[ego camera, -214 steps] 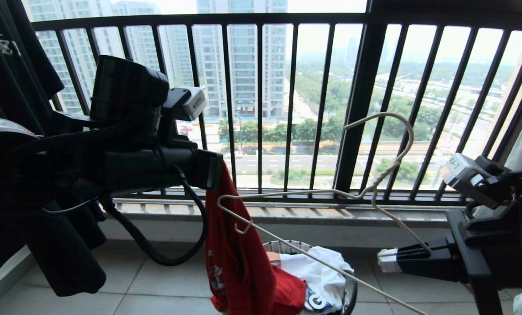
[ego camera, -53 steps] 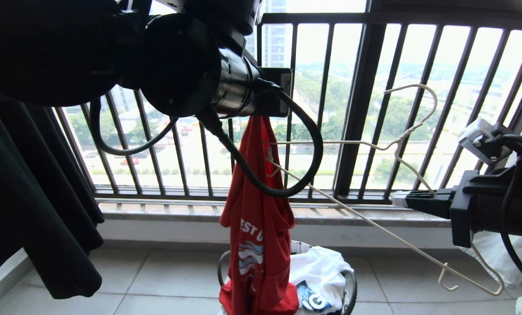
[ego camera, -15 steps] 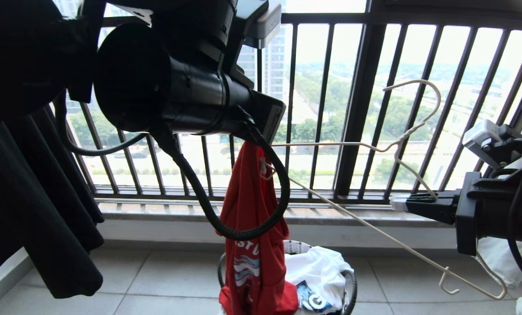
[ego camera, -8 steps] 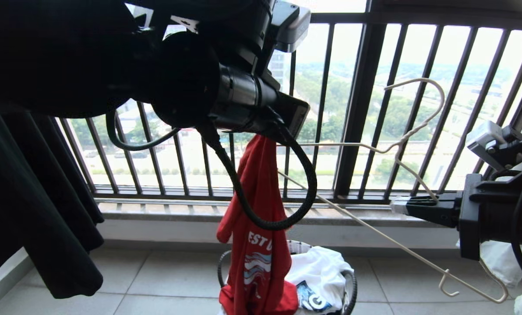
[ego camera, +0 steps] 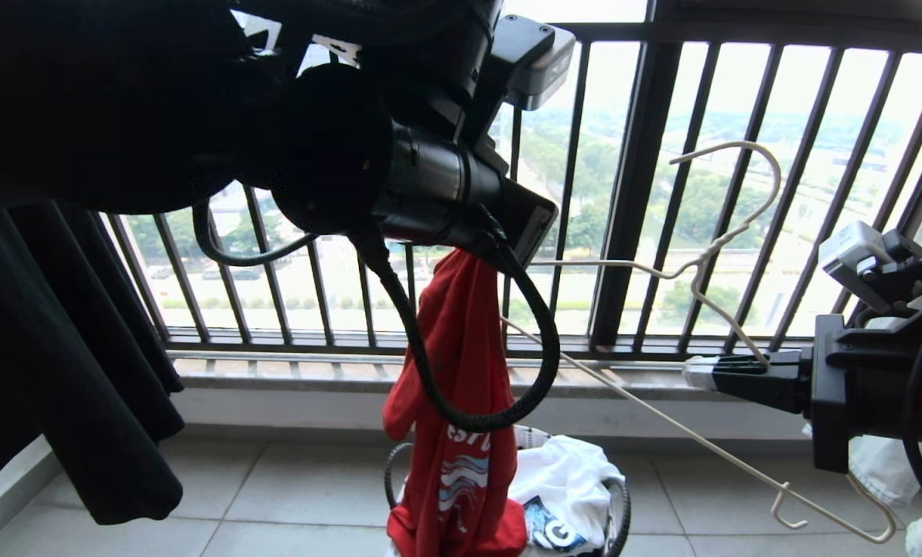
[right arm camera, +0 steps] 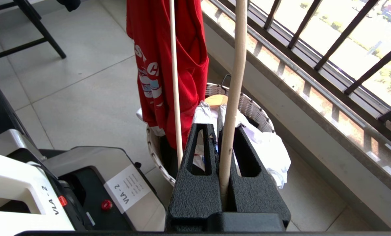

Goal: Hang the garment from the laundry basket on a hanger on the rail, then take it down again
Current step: Hang the clothes on the clothes rack

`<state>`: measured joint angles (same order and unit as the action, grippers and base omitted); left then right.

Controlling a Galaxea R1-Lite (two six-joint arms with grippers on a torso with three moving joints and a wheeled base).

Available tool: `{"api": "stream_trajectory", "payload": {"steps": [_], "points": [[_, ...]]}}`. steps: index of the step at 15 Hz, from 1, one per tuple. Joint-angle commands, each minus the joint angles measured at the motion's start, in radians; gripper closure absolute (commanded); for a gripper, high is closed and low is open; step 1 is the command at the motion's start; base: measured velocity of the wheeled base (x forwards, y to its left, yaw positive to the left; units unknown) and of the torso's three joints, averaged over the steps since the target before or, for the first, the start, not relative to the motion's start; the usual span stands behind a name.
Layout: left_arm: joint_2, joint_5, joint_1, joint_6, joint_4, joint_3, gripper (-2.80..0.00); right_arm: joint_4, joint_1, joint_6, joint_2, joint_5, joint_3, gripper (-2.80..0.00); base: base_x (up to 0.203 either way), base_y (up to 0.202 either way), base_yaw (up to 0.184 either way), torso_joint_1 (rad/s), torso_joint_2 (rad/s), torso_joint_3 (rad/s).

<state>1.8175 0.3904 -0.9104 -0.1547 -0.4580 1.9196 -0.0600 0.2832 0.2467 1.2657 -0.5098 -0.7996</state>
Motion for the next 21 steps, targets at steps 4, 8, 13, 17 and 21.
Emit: {"api": "stream_trajectory", "payload": {"steps": [4,8,13,17,21], "points": [[-0.082,0.005,0.03,-0.009,-0.067,-0.001,0.0,-0.003,-0.004,0.0,0.009,0.003,-0.003,0.0,0.0,0.0,0.0,0.0,0.0,0.0],[-0.125,0.015,0.055,-0.023,-0.124,0.001,0.0,-0.001,-0.01,0.002,0.007,0.002,-0.003,0.0,0.0,0.0,0.0,0.0,0.0,0.0],[-0.134,0.02,0.12,-0.077,-0.18,0.006,0.0,0.002,-0.009,0.009,-0.006,0.001,0.005,0.0,0.0,0.0,0.0,0.0,0.0,0.0],[-0.146,-0.129,0.16,-0.086,-0.253,0.01,0.0,0.0,-0.01,0.025,-0.005,-0.003,0.014,0.0,0.0,0.0,0.0,0.0,0.0,0.0],[-0.134,-0.148,0.196,-0.15,-0.251,0.013,0.0,0.002,-0.009,0.058,-0.016,-0.003,0.029,0.0,0.0,0.0,0.0,0.0,0.0,0.0]]}}
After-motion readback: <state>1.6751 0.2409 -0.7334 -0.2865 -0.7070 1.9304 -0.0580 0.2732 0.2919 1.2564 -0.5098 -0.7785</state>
